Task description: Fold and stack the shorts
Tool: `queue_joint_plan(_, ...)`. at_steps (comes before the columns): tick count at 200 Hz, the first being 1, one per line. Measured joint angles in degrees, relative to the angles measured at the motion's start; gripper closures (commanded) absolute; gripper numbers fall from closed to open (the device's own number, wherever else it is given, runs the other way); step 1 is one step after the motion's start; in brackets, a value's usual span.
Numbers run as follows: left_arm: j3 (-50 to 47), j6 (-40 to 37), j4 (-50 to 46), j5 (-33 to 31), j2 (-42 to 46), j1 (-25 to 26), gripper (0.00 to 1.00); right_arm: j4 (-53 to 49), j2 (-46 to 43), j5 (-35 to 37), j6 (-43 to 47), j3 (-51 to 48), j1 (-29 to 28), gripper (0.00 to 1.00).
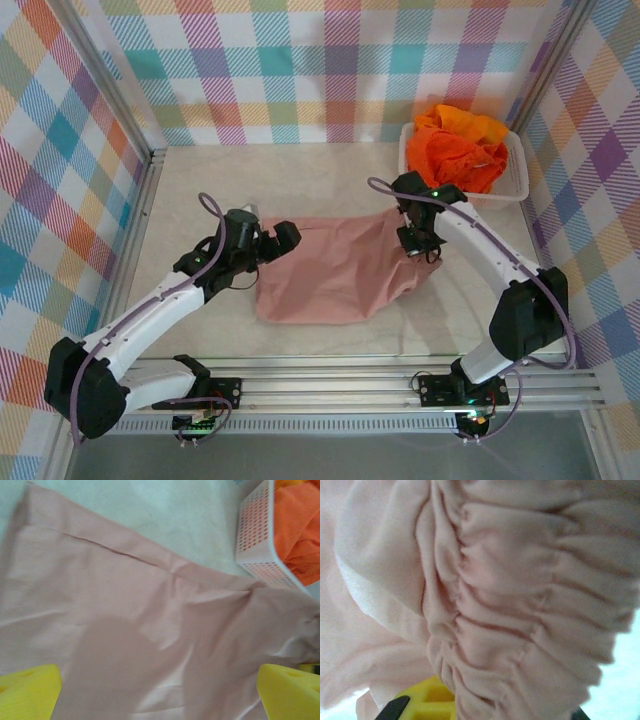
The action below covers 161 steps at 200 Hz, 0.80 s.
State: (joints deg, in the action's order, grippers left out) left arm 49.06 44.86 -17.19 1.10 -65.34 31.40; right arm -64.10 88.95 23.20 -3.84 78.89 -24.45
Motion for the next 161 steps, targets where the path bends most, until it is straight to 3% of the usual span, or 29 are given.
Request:
queue_joint_plan(46, -2.7, 1.6, 3.0, 4.0, -5.0, 0.7, 0.11, -7.8, 1.9, 11.1, 4.7, 13.1, 0.1, 1.0)
queue_joint_plan(73, -2.8, 3.3, 6.5, 5.9, -9.6, 2.3, 0.3, -10.6, 4.5, 15.3, 4.8, 19.0, -0.3, 1.0)
queue_joint_plan(130, -0.4, 5.2, 11.4, 7.5, -21.1, 6.4, 0.72, -14.2, 7.6, 20.3, 3.9, 21.5, -5.9, 1.0)
queue_joint_plan(161, 1.5, 6.3, 13.6, 7.9, -26.9, 7.0, 0.87, -16.4, 9.7, 21.4, 1.4, 23.5, -11.0, 1.0)
